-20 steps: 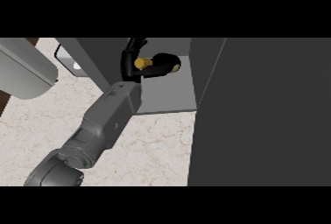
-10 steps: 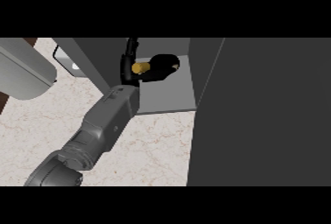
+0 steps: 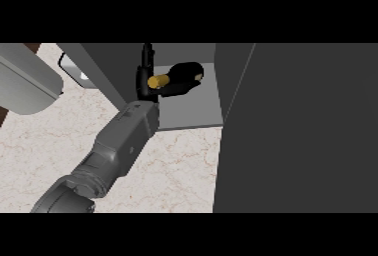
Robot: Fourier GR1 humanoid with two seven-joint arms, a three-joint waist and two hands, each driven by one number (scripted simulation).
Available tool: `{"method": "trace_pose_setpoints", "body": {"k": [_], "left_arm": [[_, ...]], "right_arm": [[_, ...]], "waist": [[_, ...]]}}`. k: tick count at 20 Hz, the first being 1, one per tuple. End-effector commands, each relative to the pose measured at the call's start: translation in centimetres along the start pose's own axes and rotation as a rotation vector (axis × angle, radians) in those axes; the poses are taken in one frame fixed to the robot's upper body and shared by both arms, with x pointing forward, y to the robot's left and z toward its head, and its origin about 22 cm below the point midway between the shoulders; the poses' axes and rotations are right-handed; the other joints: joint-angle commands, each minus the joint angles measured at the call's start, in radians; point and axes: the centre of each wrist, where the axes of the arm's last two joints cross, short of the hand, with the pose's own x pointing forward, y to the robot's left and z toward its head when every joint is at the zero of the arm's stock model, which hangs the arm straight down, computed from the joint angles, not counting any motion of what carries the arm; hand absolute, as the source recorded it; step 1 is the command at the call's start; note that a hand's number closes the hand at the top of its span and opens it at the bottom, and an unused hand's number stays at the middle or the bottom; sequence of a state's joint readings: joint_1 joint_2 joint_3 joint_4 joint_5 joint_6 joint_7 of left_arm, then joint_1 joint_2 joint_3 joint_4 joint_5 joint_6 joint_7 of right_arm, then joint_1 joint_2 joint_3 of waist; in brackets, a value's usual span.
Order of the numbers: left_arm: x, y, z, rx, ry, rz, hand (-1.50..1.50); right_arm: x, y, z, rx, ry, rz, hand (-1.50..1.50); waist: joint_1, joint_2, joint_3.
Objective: Pick up the wine, place it into the cabinet and close the cabinet
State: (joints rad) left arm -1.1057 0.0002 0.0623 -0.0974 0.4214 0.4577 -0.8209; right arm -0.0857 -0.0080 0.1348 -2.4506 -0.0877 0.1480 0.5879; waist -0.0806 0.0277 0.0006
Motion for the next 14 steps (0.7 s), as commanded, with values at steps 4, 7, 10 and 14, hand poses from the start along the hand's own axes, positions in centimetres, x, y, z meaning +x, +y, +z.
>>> {"method": "trace_pose_setpoints", "body": {"k": [4, 7, 10, 14], "left_arm": [[-1.0, 0.7, 0.8, -0.031, -0.008, 0.032, -1.5], [-0.4, 0.9, -0.1, -0.064, -0.018, 0.051, -1.5], [-2.0, 1.4, 1.5, -0.084, -0.016, 0.076, -1.5], [-1.8, 1.2, 1.4, -0.087, -0.015, 0.069, -1.5]], "right_arm": [[0.1, -0.5, 0.0, -0.001, -0.005, -0.018, -1.5], [0.8, 0.5, 0.9, 0.018, 0.004, -0.032, -1.5], [0.8, 0.1, 0.5, -0.005, -0.014, -0.032, -1.5], [0.3, 0.4, 0.0, 0.015, 0.01, -0.021, -1.5]], "waist": [[0.01, 0.001, -0.002], [0.008, -0.002, -0.003], [0.018, -0.003, -0.002], [0.008, -0.002, -0.002]]}}
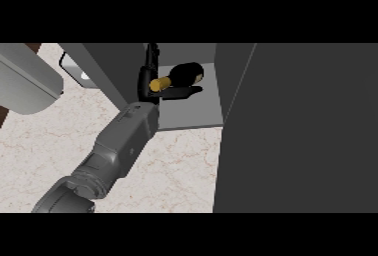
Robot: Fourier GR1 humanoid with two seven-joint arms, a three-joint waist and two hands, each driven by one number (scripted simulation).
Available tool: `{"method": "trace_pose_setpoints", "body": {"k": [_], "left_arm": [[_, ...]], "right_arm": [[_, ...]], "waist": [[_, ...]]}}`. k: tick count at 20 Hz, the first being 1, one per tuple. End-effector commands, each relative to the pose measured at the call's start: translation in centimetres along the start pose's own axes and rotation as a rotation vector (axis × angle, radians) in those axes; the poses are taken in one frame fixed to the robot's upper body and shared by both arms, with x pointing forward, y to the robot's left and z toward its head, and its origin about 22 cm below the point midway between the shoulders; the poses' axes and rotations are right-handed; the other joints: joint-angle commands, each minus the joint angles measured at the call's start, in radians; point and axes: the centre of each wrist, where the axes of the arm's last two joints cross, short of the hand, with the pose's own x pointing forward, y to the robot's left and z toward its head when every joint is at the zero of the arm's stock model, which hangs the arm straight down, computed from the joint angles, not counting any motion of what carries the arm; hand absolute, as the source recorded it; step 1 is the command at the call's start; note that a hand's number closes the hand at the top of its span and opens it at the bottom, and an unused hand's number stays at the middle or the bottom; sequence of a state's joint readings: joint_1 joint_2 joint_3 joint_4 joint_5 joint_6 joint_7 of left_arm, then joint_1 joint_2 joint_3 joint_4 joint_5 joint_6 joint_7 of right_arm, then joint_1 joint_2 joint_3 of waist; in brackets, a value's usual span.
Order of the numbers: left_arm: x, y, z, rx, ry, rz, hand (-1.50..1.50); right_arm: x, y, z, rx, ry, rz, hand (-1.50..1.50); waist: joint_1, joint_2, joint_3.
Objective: Pick up the wine, place it into the cabinet and close the cabinet
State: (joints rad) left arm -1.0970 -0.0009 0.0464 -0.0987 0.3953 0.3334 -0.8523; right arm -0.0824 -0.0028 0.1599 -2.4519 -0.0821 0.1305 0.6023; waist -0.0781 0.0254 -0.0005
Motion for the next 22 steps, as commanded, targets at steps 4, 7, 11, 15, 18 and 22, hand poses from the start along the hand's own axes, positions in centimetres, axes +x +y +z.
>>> {"method": "trace_pose_setpoints", "body": {"k": [4, 7, 11, 15, 18, 22], "left_arm": [[-1.0, 0.8, 0.9, 0.011, 0.035, 0.061, -1.5], [-1.3, 1.0, 1.2, 0.023, 0.037, 0.114, -1.5], [-2.8, 2.0, 2.9, 0.009, 0.034, 0.144, -1.5], [-1.1, 0.7, 1.2, 0.002, 0.037, 0.167, -1.5], [-2.3, 1.5, 2.5, 0.017, 0.036, 0.166, -1.5], [-1.8, 0.7, 2.9, -0.01, 0.031, 0.16, -1.5]], "right_arm": [[0.9, 0.1, 1.0, 0.004, -0.001, -0.004, -1.5], [1.0, 0.0, 0.4, 0.015, -0.019, -0.006, -1.5], [0.3, 0.3, 0.4, -0.009, -0.015, -0.029, -1.5], [-0.2, 0.7, 0.5, 0.002, 0.0, -0.031, -1.5], [1.1, 0.1, -0.3, -0.002, 0.004, -0.007, -1.5], [0.9, 0.3, 1.5, -0.018, -0.006, -0.008, -1.5]], "waist": [[0.028, -0.009, -0.001], [0.009, -0.009, -0.001], [0.025, -0.018, 0.0], [0.016, -0.019, 0.0], [0.023, -0.02, -0.001], [0.027, -0.03, 0.001]]}}
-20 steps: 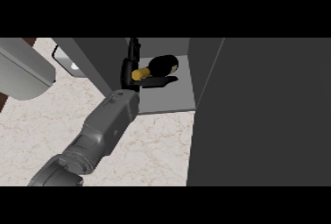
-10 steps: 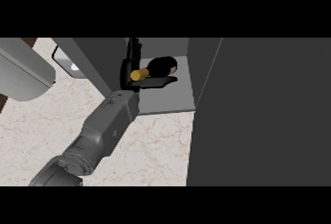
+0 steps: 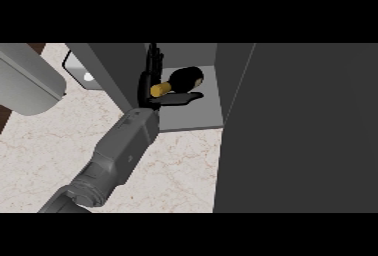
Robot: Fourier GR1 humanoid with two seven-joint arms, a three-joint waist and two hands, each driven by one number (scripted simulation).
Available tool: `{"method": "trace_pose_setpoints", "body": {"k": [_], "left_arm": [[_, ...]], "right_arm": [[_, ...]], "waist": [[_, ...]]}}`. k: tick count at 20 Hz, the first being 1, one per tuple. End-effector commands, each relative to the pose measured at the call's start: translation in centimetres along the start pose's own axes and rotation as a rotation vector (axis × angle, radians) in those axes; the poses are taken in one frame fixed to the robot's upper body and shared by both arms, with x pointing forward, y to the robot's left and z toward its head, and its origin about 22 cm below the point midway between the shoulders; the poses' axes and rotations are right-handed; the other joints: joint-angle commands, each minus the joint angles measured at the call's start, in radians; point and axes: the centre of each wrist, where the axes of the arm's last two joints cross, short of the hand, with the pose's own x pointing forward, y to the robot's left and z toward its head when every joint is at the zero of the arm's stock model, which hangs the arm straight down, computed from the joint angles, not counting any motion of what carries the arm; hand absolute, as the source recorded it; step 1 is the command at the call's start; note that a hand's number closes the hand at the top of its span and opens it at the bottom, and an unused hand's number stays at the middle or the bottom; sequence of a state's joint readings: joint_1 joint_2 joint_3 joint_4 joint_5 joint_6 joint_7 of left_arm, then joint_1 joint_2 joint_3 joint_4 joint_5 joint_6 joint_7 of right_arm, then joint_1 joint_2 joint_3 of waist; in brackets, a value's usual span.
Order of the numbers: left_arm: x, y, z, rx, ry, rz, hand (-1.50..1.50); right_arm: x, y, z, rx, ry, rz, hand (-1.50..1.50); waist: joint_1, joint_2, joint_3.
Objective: Pick up the wine, place it into the cabinet and close the cabinet
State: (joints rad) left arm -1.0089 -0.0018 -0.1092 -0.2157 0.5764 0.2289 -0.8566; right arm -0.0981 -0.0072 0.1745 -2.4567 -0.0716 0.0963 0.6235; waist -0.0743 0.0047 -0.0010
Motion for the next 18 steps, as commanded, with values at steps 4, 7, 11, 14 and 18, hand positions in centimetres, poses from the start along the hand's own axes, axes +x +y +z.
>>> {"method": "trace_pose_setpoints", "body": {"k": [4, 7, 11, 14, 18], "left_arm": [[-1.5, -0.2, 4.2, 0.019, 0.062, 0.028, -1.5], [-0.5, -2.4, 5.7, 0.01, 0.061, 0.023, -1.5], [-0.2, -4.4, 11.4, -0.024, 0.059, 0.032, -1.5], [1.1, -5.3, 12.6, -0.025, 0.037, 0.036, -1.5], [2.9, -6.1, 16.1, -0.039, 0.022, 0.089, -1.5]], "right_arm": [[1.2, -0.2, 1.5, -0.026, -0.02, -0.006, -1.5], [1.0, -1.0, 1.2, -0.049, 0.002, 0.024, -1.5], [1.2, -0.2, 1.4, -0.057, -0.002, 0.026, -1.5], [1.7, -1.1, 2.2, -0.051, 0.001, 0.036, -1.5], [0.9, -0.8, 2.4, -0.063, -0.006, 0.04, -1.5]], "waist": [[0.028, -0.008, 0.001], [0.048, -0.008, 0.001], [0.064, -0.012, 0.001], [0.071, -0.01, 0.002], [0.079, -0.011, 0.002]]}}
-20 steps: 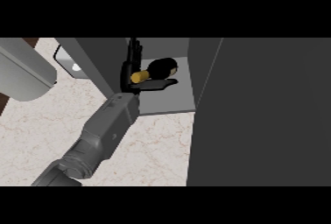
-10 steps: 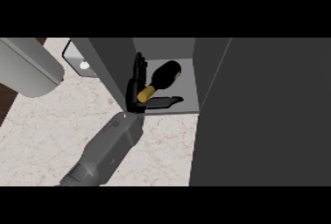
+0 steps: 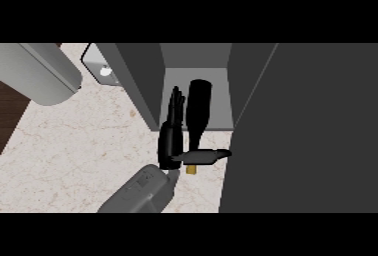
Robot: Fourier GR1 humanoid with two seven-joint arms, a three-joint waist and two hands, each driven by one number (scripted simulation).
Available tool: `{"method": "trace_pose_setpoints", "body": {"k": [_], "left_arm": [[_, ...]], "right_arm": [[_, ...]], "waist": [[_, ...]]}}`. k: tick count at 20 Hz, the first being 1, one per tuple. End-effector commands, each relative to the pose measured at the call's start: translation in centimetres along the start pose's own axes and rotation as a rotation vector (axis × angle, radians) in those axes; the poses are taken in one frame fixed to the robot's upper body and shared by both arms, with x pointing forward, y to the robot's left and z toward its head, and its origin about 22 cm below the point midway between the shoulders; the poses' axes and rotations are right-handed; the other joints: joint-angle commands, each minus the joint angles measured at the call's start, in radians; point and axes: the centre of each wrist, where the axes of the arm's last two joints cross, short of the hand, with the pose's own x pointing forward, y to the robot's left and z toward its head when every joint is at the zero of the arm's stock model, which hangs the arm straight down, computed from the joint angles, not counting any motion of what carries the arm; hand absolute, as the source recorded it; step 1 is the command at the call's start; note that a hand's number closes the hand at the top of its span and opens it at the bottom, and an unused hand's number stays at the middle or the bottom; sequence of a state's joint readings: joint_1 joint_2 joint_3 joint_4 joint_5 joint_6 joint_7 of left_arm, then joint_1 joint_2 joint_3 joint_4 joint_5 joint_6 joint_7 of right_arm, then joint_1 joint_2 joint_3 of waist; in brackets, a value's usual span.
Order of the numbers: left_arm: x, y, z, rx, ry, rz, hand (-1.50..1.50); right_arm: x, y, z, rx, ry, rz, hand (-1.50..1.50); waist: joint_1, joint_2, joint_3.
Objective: Pick up the wine, place it into the cabinet and close the cabinet
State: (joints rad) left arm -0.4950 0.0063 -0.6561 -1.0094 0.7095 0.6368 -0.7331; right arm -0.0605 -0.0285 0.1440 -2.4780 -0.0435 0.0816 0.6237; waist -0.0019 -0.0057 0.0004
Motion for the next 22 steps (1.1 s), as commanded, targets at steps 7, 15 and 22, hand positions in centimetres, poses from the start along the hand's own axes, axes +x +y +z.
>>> {"method": "trace_pose_setpoints", "body": {"k": [7, 15, 22], "left_arm": [[4.6, -1.0, 7.4, 0.061, -0.013, 0.038, -1.5], [9.7, 3.0, 9.5, 0.055, -0.034, 0.072, -1.5], [11.6, 5.1, 10.7, -0.036, -0.024, 0.087, -1.5]], "right_arm": [[1.4, 0.0, 2.2, 0.001, -0.045, -0.006, -1.5], [2.7, -0.7, 1.8, 0.035, -0.028, 0.006, -1.5], [0.9, -0.1, 1.5, 0.154, 0.05, -0.046, 1.5]], "waist": [[0.004, 0.001, 0.0], [0.008, 0.001, 0.0], [0.004, 0.003, 0.0]]}}
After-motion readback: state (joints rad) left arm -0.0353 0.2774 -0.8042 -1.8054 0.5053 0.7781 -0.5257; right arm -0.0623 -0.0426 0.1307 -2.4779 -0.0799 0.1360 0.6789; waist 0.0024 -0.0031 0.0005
